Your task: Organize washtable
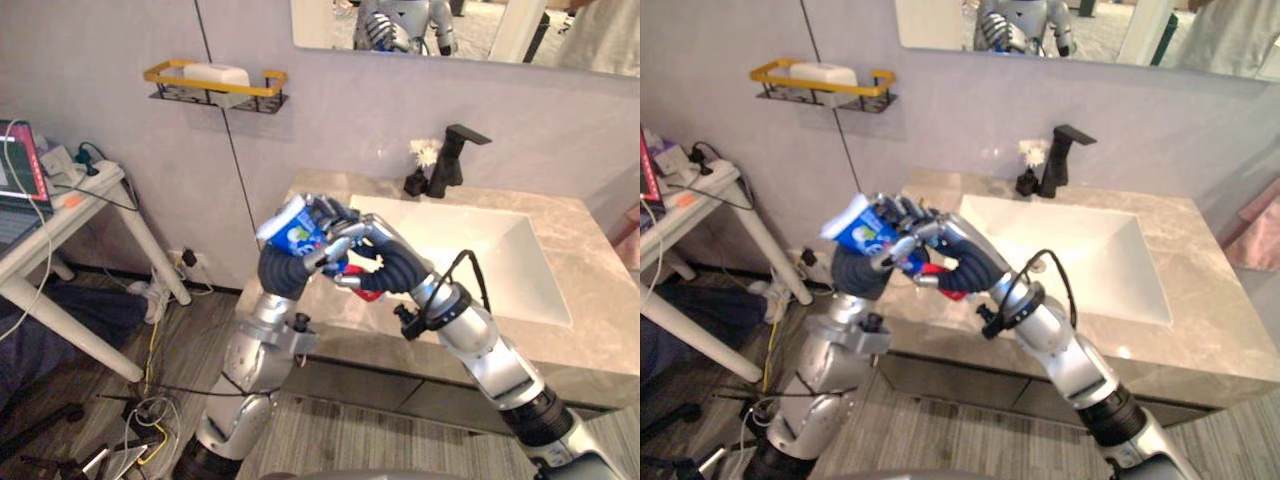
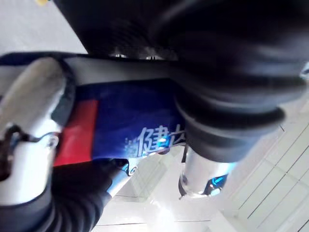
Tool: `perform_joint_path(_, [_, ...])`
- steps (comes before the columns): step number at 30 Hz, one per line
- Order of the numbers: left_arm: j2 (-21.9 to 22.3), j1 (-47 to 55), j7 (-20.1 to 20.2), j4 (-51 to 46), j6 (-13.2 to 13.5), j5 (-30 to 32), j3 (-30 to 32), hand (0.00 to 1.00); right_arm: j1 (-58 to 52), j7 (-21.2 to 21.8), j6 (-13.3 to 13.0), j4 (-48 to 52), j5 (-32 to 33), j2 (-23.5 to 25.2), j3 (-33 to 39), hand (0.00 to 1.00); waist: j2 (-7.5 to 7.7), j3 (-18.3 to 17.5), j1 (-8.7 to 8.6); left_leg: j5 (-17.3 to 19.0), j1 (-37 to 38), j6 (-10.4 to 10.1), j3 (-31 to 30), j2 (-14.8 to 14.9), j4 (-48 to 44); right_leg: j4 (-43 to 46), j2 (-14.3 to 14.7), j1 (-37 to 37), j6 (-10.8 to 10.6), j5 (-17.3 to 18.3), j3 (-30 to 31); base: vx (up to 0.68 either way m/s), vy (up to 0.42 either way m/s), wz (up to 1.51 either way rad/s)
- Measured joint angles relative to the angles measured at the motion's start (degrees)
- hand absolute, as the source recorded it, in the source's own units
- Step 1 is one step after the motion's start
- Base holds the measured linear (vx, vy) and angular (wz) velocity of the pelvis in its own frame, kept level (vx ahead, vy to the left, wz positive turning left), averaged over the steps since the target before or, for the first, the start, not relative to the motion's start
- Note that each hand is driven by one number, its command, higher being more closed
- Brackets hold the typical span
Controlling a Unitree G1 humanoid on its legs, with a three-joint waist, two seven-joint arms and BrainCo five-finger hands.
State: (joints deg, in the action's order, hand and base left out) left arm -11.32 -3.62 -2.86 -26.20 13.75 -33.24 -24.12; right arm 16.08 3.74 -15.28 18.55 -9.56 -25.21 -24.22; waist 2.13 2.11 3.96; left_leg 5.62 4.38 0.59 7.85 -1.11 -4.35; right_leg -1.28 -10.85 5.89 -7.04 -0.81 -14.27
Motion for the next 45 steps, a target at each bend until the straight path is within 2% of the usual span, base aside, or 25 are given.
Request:
perform_joint_path(13, [0.0,-0.1,0.1,3.4,-1.0,0.1,-2.7,1.00,-5.4,0.4,-0.1,-2.7,0.5,0.2,-0.5,1.00,0.12,-0.1,-0.17,-0.4,0.3,0.2,0.0,-0.1,0.4,0.4,-0.1,-0.1,0.0,0.0,0.0,-0.01,0.000,-0.01])
perform_joint_path(14, [0.0,-0.1,0.1,3.8,-1.0,0.1,-2.7,1.00,-5.5,0.4,-0.2,-3.2,0.5,0.4,-0.5,0.00,0.16,-0.1,-0.35,-0.5,0.3,0.1,0.1,-0.1,0.5,0.4,-0.1,-0.2,0.0,0.0,0.0,-0.04,-0.003,-0.01])
perform_joint_path(21, [0.0,-0.1,0.1,4.0,-2.2,0.2,-2.6,1.00,-9.0,0.5,-1.3,-3.6,-0.2,2.5,1.4,0.00,0.42,-0.2,-0.70,-0.6,0.5,0.1,0.1,-0.1,0.5,0.5,-0.1,-0.2,0.0,0.0,0.1,-0.01,0.000,0.00])
perform_joint_path(23, [0.0,-0.1,0.2,4.0,-2.3,0.3,-2.5,1.00,-9.4,0.3,-1.4,-3.6,-1.1,2.7,2.0,0.00,0.59,-0.3,-1.61,-0.6,0.5,0.1,0.2,-0.1,0.5,0.5,-0.1,-0.2,0.0,0.0,0.1,0.00,0.000,0.00])
perform_joint_path(25, [0.1,-0.3,0.2,4.0,-2.2,0.3,-2.3,1.00,-10.2,0.2,-1.4,-3.6,-2.3,3.2,3.5,0.00,0.78,-0.4,-1.79,-0.6,0.6,0.1,0.4,-0.1,0.6,0.5,-0.1,-0.2,0.0,0.0,0.3,0.00,0.000,-0.05])
perform_joint_path(30, [0.9,-0.5,0.3,3.6,-2.0,0.4,1.5,1.00,-12.8,-1.6,-0.3,-3.6,-2.3,4.6,13.4,0.00,0.95,-0.6,-2.36,-0.5,1.7,0.1,1.6,0.0,1.4,0.5,0.1,-0.2,0.1,0.0,1.5,0.00,0.005,-0.13])
perform_joint_path(32, [0.9,-0.4,0.3,1.9,-1.3,0.4,4.3,1.00,-13.9,-3.9,0.5,-3.6,-2.3,4.6,21.2,0.00,0.98,-0.6,-3.04,-0.5,1.8,0.1,1.9,0.0,1.5,0.4,0.1,-0.3,0.1,-0.1,1.8,0.00,0.015,-0.09])
perform_joint_path(37, [0.9,-0.1,0.4,-0.9,-0.3,0.7,6.5,1.00,-16.4,-6.4,0.7,-1.4,-2.1,5.0,32.3,0.00,0.94,-0.6,-3.30,-0.4,1.8,0.0,3.4,0.2,1.9,0.1,0.5,-1.2,0.1,-0.4,3.4,0.00,0.013,-0.16])
perform_joint_path(39, [1.0,0.5,0.6,-1.3,-0.1,0.8,7.0,1.00,-17.7,-7.7,0.7,-0.4,-1.1,7.1,38.4,0.00,0.94,-0.6,-4.34,-0.3,1.9,-0.1,3.5,0.3,1.9,0.1,0.5,-1.2,0.1,-0.4,3.5,0.01,0.000,-0.02])
perform_joint_path(45, [1.9,3.1,1.6,-1.5,-0.1,1.4,9.9,1.00,-22.4,-11.4,0.7,-0.6,4.0,12.9,46.8,0.00,0.71,-0.6,-6.11,0.4,2.1,-0.3,4.5,0.6,1.6,0.0,0.8,-1.3,0.1,-0.4,4.5,-0.01,0.004,-0.10])
